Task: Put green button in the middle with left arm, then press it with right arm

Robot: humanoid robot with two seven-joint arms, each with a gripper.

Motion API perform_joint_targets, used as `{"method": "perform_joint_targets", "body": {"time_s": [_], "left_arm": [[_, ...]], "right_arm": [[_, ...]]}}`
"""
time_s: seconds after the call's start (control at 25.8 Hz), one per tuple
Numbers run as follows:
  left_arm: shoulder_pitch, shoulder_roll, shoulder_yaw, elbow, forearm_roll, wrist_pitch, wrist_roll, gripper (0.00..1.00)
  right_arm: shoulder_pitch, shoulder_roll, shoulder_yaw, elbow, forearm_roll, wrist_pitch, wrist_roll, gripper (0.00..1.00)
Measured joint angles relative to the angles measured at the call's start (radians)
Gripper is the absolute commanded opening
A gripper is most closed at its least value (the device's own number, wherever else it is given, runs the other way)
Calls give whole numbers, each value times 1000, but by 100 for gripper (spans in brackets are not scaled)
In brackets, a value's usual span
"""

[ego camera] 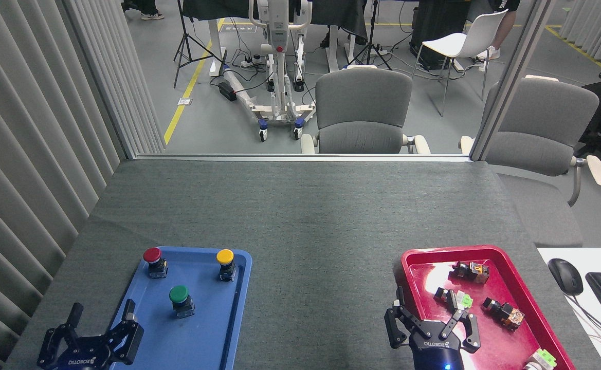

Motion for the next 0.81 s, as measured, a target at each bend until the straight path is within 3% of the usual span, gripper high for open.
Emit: {"method": "perform_joint_targets", "body": {"time_s": [0.81], "left_arm": [[1,20,-7,9,-34,-26,3,100]], "right_arm": [[-2,5,-1,0,0,1,1,100]]}}
